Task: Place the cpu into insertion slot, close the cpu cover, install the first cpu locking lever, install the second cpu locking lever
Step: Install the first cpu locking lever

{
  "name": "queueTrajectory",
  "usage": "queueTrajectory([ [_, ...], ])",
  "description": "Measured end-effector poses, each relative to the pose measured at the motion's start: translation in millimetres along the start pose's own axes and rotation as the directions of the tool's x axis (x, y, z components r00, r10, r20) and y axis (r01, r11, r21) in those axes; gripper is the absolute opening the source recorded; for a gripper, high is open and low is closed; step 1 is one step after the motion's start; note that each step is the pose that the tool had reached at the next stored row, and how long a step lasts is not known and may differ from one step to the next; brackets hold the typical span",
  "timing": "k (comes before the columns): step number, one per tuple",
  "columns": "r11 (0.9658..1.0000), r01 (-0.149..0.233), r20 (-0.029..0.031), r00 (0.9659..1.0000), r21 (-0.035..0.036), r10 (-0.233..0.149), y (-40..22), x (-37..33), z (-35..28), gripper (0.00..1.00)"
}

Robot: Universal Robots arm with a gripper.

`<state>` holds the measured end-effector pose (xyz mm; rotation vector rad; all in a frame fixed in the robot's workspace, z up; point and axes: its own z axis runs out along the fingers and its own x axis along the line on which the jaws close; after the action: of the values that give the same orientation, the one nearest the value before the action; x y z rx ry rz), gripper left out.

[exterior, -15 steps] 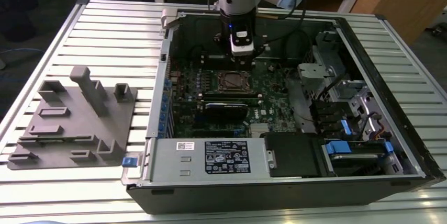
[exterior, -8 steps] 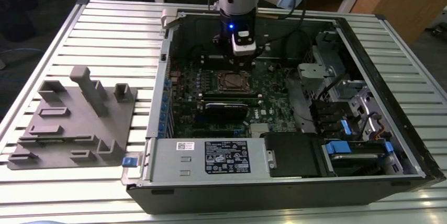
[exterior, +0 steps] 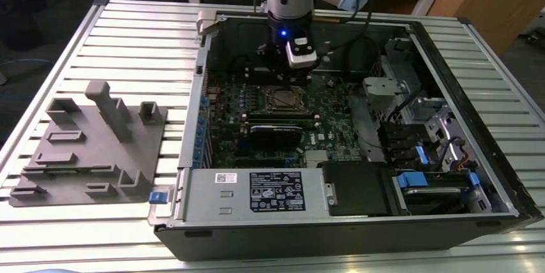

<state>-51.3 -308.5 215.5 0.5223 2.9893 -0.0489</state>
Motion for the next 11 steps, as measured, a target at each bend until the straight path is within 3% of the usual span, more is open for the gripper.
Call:
queueTrajectory([
  [5, 0.9972, 0.075, -0.0088, 0.9971, 0.0028, -0.075, 0.0, 0.2, 1.5, 0.11],
  [11, 0.9874, 0.158, -0.0189, 0.9873, 0.0092, -0.158, 0.1, 0.4, 3.4, 0.11],
])
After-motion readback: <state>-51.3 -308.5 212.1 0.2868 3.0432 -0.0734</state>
